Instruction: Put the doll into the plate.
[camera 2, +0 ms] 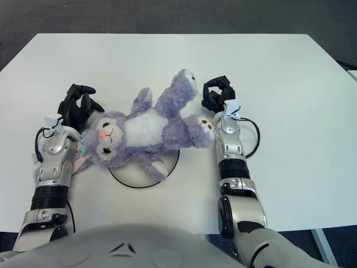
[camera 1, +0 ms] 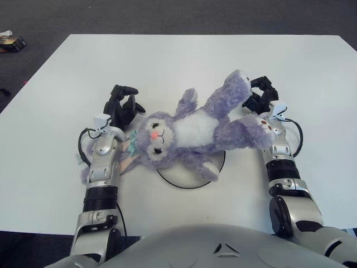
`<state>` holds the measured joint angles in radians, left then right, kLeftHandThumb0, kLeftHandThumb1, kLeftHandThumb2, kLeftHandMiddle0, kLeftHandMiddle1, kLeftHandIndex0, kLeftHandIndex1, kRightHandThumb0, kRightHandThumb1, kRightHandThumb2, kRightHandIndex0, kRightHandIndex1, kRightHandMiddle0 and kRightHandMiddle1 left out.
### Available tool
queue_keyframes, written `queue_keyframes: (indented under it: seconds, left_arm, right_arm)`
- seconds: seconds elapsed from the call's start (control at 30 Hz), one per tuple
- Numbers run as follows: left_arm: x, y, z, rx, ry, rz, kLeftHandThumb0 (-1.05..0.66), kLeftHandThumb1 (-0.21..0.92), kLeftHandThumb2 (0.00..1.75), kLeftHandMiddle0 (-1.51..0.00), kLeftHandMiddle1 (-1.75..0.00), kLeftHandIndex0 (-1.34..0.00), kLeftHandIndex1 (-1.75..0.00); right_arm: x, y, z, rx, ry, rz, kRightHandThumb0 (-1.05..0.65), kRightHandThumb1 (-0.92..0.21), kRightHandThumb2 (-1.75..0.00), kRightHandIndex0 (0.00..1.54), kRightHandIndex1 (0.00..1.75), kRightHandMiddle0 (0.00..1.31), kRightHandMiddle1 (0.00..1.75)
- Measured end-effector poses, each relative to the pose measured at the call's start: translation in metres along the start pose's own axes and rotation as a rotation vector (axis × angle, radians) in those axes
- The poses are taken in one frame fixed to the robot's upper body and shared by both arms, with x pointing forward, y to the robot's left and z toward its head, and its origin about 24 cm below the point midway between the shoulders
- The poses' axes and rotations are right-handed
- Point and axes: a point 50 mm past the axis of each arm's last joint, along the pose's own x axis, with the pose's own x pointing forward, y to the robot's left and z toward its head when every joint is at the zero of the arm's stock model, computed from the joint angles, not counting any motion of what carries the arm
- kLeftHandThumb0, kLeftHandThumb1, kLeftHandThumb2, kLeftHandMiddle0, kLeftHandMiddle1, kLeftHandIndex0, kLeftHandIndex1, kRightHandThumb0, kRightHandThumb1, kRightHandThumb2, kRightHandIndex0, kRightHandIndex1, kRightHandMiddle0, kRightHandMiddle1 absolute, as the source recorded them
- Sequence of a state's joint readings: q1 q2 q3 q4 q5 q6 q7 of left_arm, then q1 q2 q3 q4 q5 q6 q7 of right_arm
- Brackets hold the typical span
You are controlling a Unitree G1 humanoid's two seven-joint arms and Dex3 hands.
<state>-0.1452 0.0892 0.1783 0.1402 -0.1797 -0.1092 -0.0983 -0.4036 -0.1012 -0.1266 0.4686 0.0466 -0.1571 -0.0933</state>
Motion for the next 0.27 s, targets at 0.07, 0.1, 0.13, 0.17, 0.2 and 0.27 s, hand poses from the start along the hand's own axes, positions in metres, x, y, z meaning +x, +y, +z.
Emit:
queue_keyframes:
  seconds: [0.07,0.1,0.13,0.17,0.2,0.27]
  left_arm:
    - [0.0003,-0.0005,0.0001,-0.003,-0.003,-0.001,-0.35,0.92,0.5,-0.72,-1.75,-0.21,-1.75]
    - [0.0005,-0.0009,0.0001,-0.005,-0.003,-0.001,-0.35,0.92,0.5,-0.71,-1.75,-0.21,-1.75]
    - [0.0006,-0.0012,0.0,-0.007,-0.004,-0.002,-0.35,0.92,0.5,-0.71,-1.75,-0.21,-1.75]
    - [0.0007,-0.0017,0.0,-0.01,-0.004,-0.002,-0.35,0.92,0.5,-0.71,-1.75,-0.21,-1.75]
    - [0.0008,-0.002,0.0,-0.012,-0.004,-0.003,-0.35,0.92,0.5,-0.71,-1.75,-0.21,-1.75]
    - [0.001,-0.0026,-0.0004,-0.017,-0.003,-0.003,-0.35,0.92,0.5,-0.71,-1.75,-0.21,-1.75]
  right_arm:
    - [-0.0004,-0.0002,-0.0004,-0.003,0.0,0.0,-0.39,-0.64,-0.9,0.96,1.75,0.38,1.75]
    - [-0.0006,-0.0002,-0.0004,-0.007,-0.002,0.0,-0.39,-0.63,-0.9,0.95,1.75,0.38,1.75]
    - [-0.0009,-0.0002,-0.0003,-0.016,-0.007,0.001,-0.39,-0.63,-0.91,0.93,1.75,0.38,1.75]
    - [-0.0015,0.0,-0.0006,-0.033,-0.014,0.004,-0.39,-0.62,-0.92,0.92,1.75,0.39,1.75]
    - [-0.0021,0.0001,-0.0009,-0.043,-0.02,0.006,-0.39,-0.62,-0.92,0.92,1.75,0.39,1.75]
    - [-0.0039,0.0006,-0.0023,-0.062,-0.033,0.007,-0.39,-0.61,-0.93,0.9,1.75,0.39,1.75]
